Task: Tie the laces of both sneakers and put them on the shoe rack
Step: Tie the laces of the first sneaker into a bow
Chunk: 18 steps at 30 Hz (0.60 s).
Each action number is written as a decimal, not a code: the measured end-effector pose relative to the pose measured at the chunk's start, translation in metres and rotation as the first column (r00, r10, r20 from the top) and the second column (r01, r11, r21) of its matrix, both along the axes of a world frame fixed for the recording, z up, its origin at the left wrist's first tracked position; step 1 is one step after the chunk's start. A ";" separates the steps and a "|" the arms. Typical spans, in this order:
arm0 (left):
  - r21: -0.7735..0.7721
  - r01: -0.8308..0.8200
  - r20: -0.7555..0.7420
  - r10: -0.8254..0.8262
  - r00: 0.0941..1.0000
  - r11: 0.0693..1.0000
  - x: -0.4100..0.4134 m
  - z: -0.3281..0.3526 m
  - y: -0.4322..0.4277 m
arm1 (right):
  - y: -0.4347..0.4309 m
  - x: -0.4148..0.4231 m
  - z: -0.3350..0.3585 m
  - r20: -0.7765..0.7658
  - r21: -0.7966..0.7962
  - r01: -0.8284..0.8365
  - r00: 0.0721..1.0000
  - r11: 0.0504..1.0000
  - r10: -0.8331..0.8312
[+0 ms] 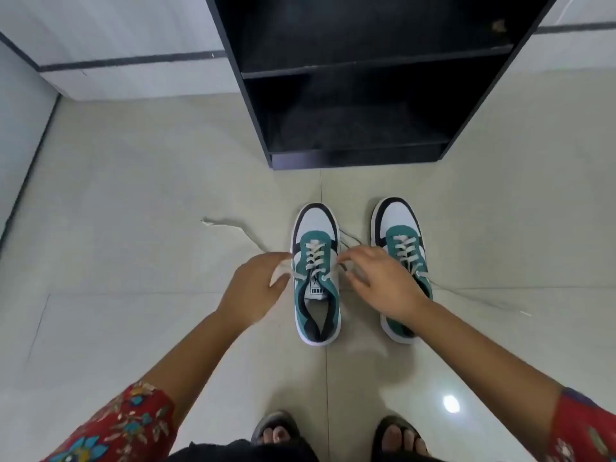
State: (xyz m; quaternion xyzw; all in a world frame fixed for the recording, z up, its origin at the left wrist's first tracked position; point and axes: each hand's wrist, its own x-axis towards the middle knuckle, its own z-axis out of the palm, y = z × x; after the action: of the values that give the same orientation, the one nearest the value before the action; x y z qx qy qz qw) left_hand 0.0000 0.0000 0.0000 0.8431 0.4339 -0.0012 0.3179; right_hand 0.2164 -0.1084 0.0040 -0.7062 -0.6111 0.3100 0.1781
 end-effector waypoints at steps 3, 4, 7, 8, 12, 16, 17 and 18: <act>0.097 0.117 0.056 -0.123 0.991 0.988 0.002 -0.010 -0.005 | 0.000 -0.002 -0.009 0.107 0.040 -0.033 0.994 0.999 0.028; 0.100 0.141 0.050 -0.147 0.988 0.985 0.003 -0.012 -0.010 | -0.001 -0.006 -0.012 0.102 0.029 -0.039 0.994 0.999 0.036; 0.128 0.086 0.073 -0.096 0.993 0.988 0.006 -0.019 -0.009 | 0.003 -0.014 -0.018 0.124 0.018 -0.042 0.992 0.999 0.039; 0.143 0.067 0.057 -0.076 0.995 0.987 0.006 -0.016 -0.010 | 0.004 -0.015 -0.019 0.158 0.001 -0.040 0.987 0.999 0.040; 0.103 -0.010 0.033 0.007 0.999 0.995 0.002 -0.010 -0.011 | -0.002 -0.013 -0.008 0.081 -0.074 0.031 0.996 0.997 -0.025; 0.110 -0.028 -0.046 0.034 0.998 0.994 -0.004 -0.003 -0.007 | -0.003 -0.002 0.022 0.094 -0.080 0.100 0.991 0.992 -0.092; 0.137 -0.026 -0.082 0.038 0.996 0.990 -0.004 -0.003 -0.007 | -0.003 0.000 0.028 0.184 -0.023 0.100 0.978 0.995 -0.094; 0.153 -0.022 -0.120 0.041 0.992 0.988 -0.004 -0.002 -0.007 | -0.002 0.002 0.035 0.261 0.032 0.111 0.958 0.993 -0.115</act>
State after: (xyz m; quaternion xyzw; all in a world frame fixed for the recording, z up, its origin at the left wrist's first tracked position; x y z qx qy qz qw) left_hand -0.0044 -0.0074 -0.0023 0.8561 0.4646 -0.0151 0.2259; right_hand 0.2188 -0.1109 0.0386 -0.7732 -0.5907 0.1979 0.1191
